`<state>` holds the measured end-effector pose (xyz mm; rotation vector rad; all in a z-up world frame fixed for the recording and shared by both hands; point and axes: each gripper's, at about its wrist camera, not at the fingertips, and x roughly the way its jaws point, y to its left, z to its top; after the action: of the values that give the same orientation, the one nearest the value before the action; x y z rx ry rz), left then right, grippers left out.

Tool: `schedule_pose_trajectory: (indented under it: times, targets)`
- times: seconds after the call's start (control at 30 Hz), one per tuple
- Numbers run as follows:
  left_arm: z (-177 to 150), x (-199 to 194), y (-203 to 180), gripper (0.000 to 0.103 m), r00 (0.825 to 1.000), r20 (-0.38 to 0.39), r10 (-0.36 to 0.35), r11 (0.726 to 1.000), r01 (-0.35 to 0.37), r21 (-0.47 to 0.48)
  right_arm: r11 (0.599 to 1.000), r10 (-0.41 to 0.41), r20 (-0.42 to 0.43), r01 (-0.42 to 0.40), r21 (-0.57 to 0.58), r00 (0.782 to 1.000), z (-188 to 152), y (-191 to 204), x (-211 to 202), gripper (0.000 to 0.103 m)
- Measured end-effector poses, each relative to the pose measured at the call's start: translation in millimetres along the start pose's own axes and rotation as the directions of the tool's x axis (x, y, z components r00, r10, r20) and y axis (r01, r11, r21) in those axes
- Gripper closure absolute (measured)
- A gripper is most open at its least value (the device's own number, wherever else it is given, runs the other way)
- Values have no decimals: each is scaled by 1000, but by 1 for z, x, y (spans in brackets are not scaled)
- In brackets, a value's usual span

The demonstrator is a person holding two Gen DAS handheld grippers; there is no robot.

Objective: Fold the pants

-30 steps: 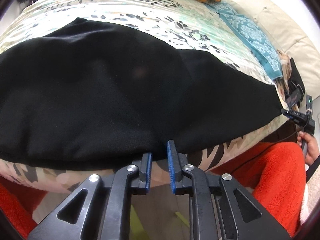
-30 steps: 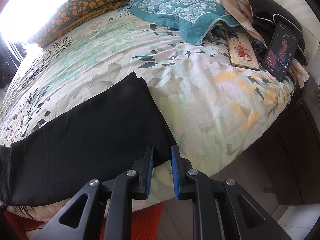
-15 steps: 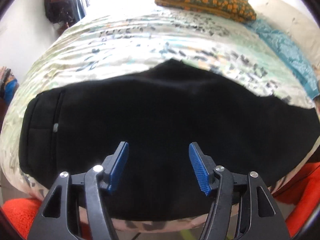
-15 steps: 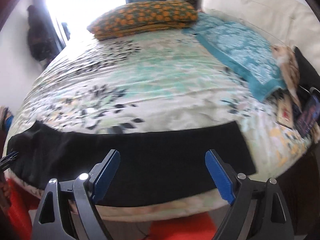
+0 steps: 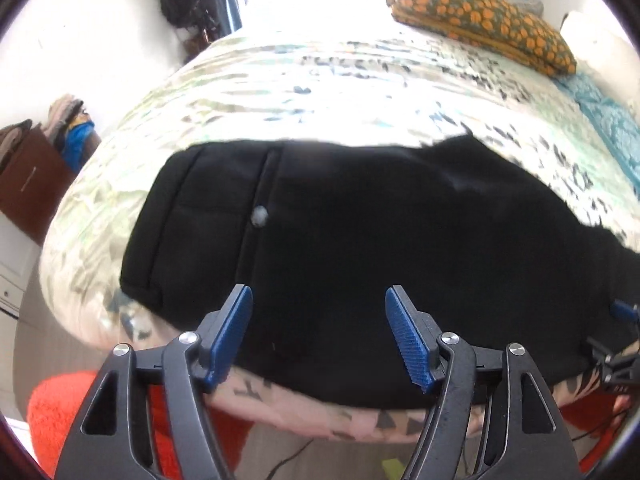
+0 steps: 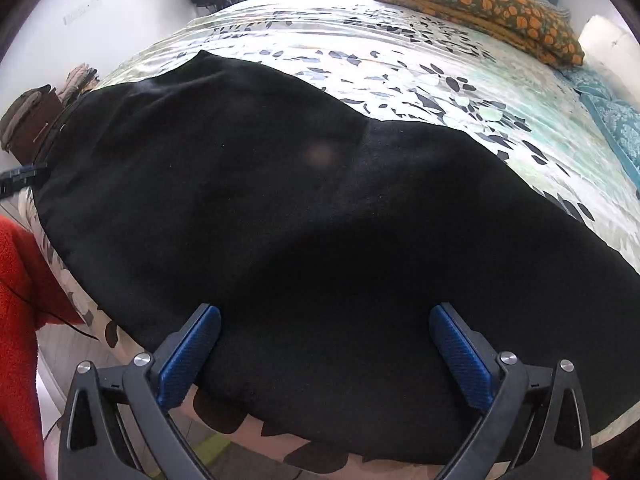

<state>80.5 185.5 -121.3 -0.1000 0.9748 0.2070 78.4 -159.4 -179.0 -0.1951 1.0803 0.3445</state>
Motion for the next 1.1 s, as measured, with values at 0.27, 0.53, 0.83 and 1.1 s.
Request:
schedule_pose_trajectory:
  times: [0.27, 0.53, 0.83, 1.1]
  targets:
    - [12, 62, 38, 18, 983, -140, 123, 992, -126, -19, 1000, -21, 8, 21, 11, 1000, -2, 4, 0, 0]
    - [20, 0, 4, 19, 994, 86, -62, 998, 63, -16, 998, 51, 5, -51, 46, 999, 36, -3, -32, 1]
    - [-25, 50, -82, 14, 988, -74, -136, 947, 152, 285, 756, 616, 42, -605, 251, 787, 236, 20, 13, 0]
    - [-23, 48, -79, 13, 982, -111, -152, 947, 177, 270, 612, 787, -390, -684, 396, 478, 280, 79, 153, 0]
